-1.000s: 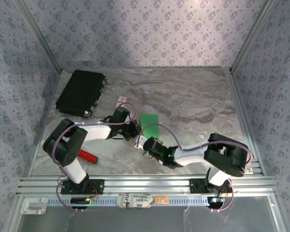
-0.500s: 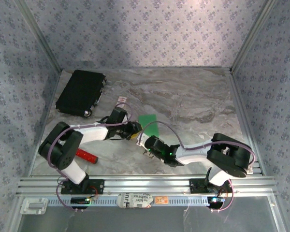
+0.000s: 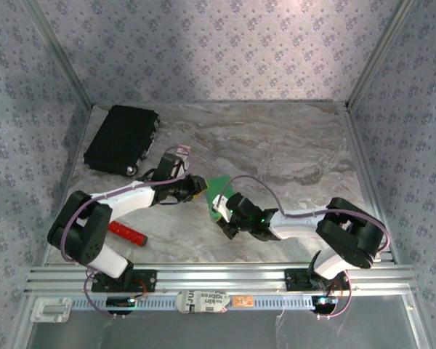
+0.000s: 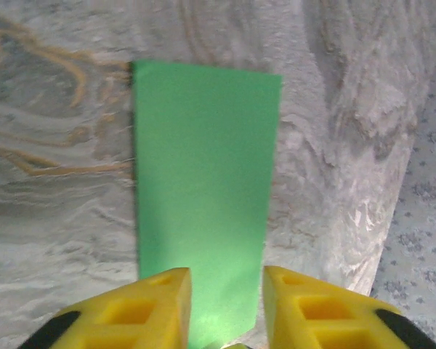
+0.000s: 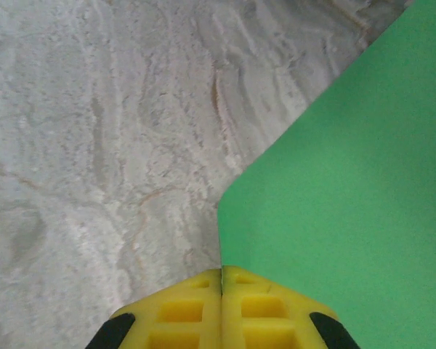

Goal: Fold a paper plane with a square sheet of paper (pick it up from the middle)
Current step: Third fold the triangle at the center of the table.

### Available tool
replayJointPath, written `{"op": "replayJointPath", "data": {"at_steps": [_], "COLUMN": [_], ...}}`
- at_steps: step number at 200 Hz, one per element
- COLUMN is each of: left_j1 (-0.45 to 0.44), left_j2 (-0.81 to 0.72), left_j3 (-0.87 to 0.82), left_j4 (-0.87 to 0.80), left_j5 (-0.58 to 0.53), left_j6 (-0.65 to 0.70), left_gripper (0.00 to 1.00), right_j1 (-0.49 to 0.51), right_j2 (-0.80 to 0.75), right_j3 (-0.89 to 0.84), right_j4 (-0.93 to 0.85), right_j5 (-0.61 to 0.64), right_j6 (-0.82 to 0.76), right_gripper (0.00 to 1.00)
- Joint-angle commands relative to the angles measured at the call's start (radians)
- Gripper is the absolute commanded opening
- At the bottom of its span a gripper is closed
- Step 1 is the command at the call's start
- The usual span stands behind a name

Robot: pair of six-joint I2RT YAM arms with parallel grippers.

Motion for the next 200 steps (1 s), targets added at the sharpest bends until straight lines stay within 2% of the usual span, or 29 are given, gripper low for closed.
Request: {"op": "replayJointPath", "data": {"at_steps": [1,37,83,128,200], "left_j1": [0.000,-0.007,-0.033,-0.075,-0.091], "left_j2": [0.023,0.104,0.251,0.383,0.485], "left_j3": [0.063,0.148,0.281,0.388,0.432], "left_j4": [-0.011,-0.033,-0.108,-0.198,-0.294], "left_j5": [0.040,0.070,0.079,0.083,0.068], "left_j6": [0.045,0.084,0.151,0.210,0.290], "left_gripper": [0.26,0.17,0.13,0.11,0.10], "right_j1": [-0.053,-0.142,-0.209,-0.224,-0.244], "right_j2": [-0.019,-0.012,-0.001,0.001,0.009], "right_j3": [0.056,0.068,0.048,0.023,0.020], "right_j4": [-0.087,-0.082,-0.017,0.010,0.009], "right_j5": [-0.174,-0.375,-0.497,-0.507,-0.508], "right_j6": [0.100,0.217,0.323,0.352,0.357], "right_gripper": [0.01,0.01,0.02,0.01,0.01]}}
